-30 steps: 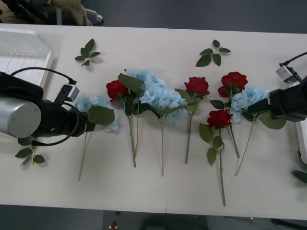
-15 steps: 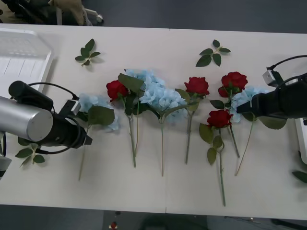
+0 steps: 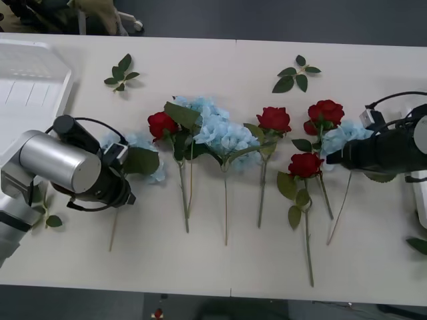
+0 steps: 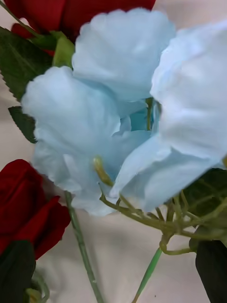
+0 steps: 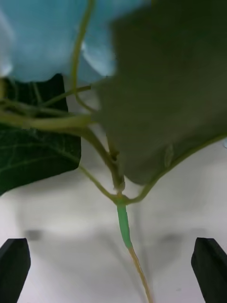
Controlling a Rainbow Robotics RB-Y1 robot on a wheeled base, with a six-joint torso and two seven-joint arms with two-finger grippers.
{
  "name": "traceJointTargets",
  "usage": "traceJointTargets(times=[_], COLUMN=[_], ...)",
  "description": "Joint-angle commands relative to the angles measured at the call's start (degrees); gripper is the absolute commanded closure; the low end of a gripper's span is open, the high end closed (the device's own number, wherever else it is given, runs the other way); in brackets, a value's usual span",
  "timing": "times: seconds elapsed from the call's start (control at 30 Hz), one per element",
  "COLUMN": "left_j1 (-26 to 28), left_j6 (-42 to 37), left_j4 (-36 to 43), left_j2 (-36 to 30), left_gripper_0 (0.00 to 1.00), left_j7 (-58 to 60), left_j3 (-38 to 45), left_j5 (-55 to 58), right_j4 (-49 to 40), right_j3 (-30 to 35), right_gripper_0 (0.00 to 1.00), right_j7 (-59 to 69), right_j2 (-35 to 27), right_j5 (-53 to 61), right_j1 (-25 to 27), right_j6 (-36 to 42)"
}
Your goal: Put the red flowers into the right box and the blue flowers into the left box
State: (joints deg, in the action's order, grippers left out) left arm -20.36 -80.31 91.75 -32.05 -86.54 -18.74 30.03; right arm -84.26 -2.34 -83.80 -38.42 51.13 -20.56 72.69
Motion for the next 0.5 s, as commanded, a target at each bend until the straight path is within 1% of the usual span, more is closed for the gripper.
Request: traceJointTargets(times=[0.03,0.2,0.23,0.27,0.33,0.4,0.43,0.5], left_j1=[-1.26,-1.26,-1.26,-1.26,-1.26,-1.26,-1.26,-1.26], left_j6=[0.59,2.17,2.17,2.17,2.26,2.26,2.52,2.79], left_j4=[0.36,-0.69,-0.95,-0.95,-0.95,-1.39,-1.57,-1.83], left_j2=[-1.08,-1.08,-1.08,-1.08,-1.08,-1.08,-1.08,-1.08], left_gripper_0=[0.0,0.0,0.03,0.11,0.14,0.15,0.18,0.41], left_j7=[-3.11,-3.02,-3.02,-3.02,-3.02,-2.84,-2.76,-2.49], left_j3=[-1.48,-2.88,-2.88,-2.88,-2.97,-3.5,-3.67,-3.94], left_j5=[-2.69,-3.66,-3.57,-3.48,-3.4,-3.22,-3.04,-2.87], right_j4=[0.94,2.43,2.7,3.05,3.4,3.58,3.66,3.66], right_j3=[-1.43,-4.42,-5.04,-5.65,-6.36,-7.32,-7.5,-7.59], right_gripper_0=[0.0,0.0,0.0,0.0,0.0,0.0,0.0,0.33], right_j7=[2.85,2.85,2.94,2.94,2.94,2.94,2.94,2.94], right_j2=[0.1,0.1,0.1,0.1,0.1,0.1,0.1,0.1], right_j5=[-0.16,0.55,0.72,1.16,1.86,2.65,2.74,2.74], right_j1=[-0.88,-0.88,-0.88,-0.88,-0.97,-0.88,-0.88,-0.97], right_j6=[-3.0,-7.3,-8.27,-9.24,-10.38,-11.61,-11.87,-11.87])
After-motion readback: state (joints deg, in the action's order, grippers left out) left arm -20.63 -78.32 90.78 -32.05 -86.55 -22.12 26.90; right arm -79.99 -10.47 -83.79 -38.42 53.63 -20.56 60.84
